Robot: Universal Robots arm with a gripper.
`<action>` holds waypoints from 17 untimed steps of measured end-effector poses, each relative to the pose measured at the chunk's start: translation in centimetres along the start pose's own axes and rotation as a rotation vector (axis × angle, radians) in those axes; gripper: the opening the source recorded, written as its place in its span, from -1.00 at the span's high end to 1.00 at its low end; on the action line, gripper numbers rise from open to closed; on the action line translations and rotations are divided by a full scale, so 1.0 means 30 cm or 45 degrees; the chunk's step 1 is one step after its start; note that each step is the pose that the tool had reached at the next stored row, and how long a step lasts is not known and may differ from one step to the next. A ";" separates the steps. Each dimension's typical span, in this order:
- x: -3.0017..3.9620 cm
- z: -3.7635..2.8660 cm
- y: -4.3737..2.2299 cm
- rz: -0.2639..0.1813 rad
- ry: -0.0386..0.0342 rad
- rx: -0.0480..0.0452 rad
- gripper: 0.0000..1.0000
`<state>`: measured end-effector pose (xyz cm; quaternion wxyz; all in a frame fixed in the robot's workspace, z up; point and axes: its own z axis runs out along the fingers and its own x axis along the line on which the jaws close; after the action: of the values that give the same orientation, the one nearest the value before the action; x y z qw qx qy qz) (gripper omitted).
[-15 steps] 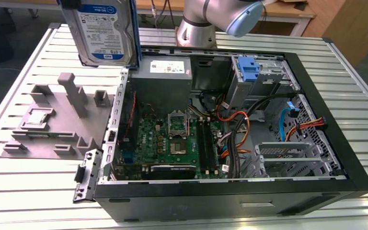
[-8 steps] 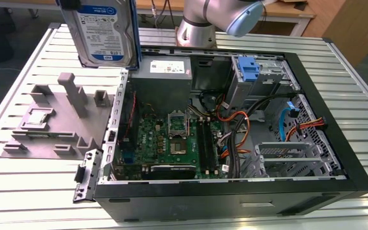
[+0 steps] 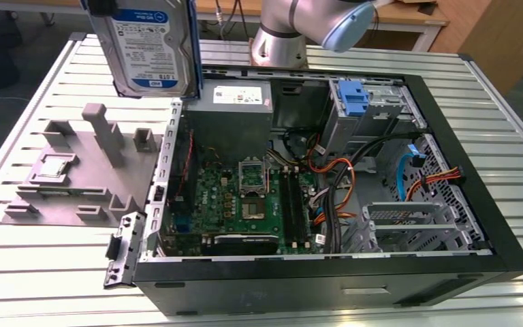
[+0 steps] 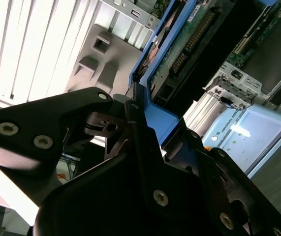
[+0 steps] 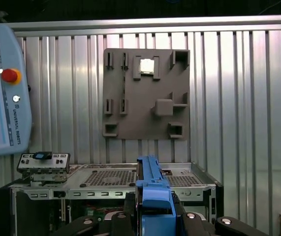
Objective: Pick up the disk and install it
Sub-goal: 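Pick up the disk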
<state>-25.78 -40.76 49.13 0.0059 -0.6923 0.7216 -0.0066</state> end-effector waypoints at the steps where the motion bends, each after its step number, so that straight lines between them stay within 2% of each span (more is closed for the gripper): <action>1: 0.001 0.000 -0.002 0.000 0.0000 0.000 0.27; 7: 0.008 0.000 -0.011 0.000 -0.0001 0.000 0.27; 17: 0.026 0.000 -0.014 0.000 0.0005 0.000 0.27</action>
<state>-25.39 -41.56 49.13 0.0057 -0.6923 0.7215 -0.0067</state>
